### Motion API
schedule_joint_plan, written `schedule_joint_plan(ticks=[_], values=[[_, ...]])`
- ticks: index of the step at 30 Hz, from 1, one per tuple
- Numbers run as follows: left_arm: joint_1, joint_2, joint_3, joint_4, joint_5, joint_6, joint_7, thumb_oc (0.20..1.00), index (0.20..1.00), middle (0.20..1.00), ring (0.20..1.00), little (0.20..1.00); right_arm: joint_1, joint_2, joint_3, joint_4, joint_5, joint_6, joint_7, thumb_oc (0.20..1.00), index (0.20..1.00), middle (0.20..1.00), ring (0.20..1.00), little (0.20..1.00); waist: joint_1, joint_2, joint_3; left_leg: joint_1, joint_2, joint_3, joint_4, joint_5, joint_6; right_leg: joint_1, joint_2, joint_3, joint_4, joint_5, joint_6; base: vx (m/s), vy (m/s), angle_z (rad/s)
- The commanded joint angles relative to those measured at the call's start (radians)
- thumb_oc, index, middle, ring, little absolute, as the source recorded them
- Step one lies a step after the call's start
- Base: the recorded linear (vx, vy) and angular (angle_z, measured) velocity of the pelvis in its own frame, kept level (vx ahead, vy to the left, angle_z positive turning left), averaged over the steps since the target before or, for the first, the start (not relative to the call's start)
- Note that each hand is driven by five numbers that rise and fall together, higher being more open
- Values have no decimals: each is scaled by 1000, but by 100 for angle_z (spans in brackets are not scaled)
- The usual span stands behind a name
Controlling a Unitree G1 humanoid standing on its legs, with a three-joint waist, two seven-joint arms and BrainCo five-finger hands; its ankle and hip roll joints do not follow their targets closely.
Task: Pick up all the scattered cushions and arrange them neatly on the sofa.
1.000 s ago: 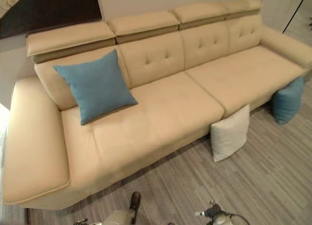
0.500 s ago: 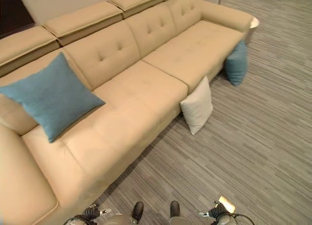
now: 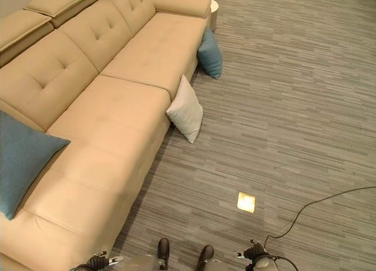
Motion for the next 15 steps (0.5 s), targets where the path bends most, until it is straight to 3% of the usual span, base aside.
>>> schedule_joint_plan(ticks=[1, 3, 5, 7, 9, 11, 13, 15], values=[[-55, -18, -24, -22, -4, -13, -4, 1000, 1000, 1000, 1000, 1000, -11, -52, -9, -10, 44, -13, -34, 1000, 1000, 1000, 1000, 1000, 11, -27, 37, -62, -13, -103, 261, -100, -31, 57, -8, 62, -96, 64, 44, 72, -194, 31], [-60, -21, -35, -36, -12, -13, -3, 1000, 1000, 1000, 1000, 1000, -13, -56, -10, -4, 50, -11, -42, 1000, 1000, 1000, 1000, 1000, 24, -32, 55, -119, -21, -133, 385, -73, -31, 75, 1, 68, -107, 60, 30, 104, -157, 26], [-59, -21, -46, -35, -14, -13, 2, 1000, 1000, 1000, 1000, 1000, -10, -56, -7, 3, 50, -6, -42, 1000, 1000, 1000, 1000, 1000, 36, -37, 58, -166, -63, -172, 408, -75, -22, 87, 7, 79, -118, 52, 28, 172, -81, -14], [-52, -25, -44, -32, -17, -15, 2, 1000, 1000, 1000, 1000, 1000, -7, -55, -3, 7, 49, -7, -41, 1000, 1000, 1000, 1000, 1000, 52, -41, 49, -188, -100, -195, 345, -92, -14, 111, 19, 97, -134, 43, 35, 254, -46, -34], [-48, -25, -41, -25, -7, -13, 0, 1000, 1000, 1000, 1000, 1000, -9, -58, 0, 6, 45, -5, -43, 1000, 1000, 1000, 1000, 1000, 66, -42, 38, -219, -113, -184, 274, -50, -18, 139, 39, 107, -156, 30, 42, 315, -16, -36], [-37, -17, -31, -21, -13, -20, 1, 1000, 1000, 1000, 1000, 1000, -9, -49, 14, 7, 40, -4, -47, 1000, 1000, 1000, 1000, 1000, 115, -28, 33, -285, -128, -194, 128, 90, -39, 198, 92, 157, -173, -2, 40, 427, 36, -32], [-33, -14, -27, -20, -17, -20, 2, 1000, 1000, 1000, 1000, 1000, -7, -45, 18, 9, 36, -2, -46, 1000, 1000, 1000, 1000, 1000, 127, -29, 32, -295, -130, -200, 118, 106, -39, 211, 99, 176, -170, -12, 39, 298, 46, -112], [-9, -6, -3, 2, -5, -14, 2, 1000, 1000, 1000, 1000, 1000, 1, -33, 27, 15, 13, 0, -36, 1000, 1000, 1000, 1000, 1000, 140, -51, 3, -261, -129, -223, 104, 87, -12, 239, 94, 193, -150, -41, 48, 387, 99, -103]])
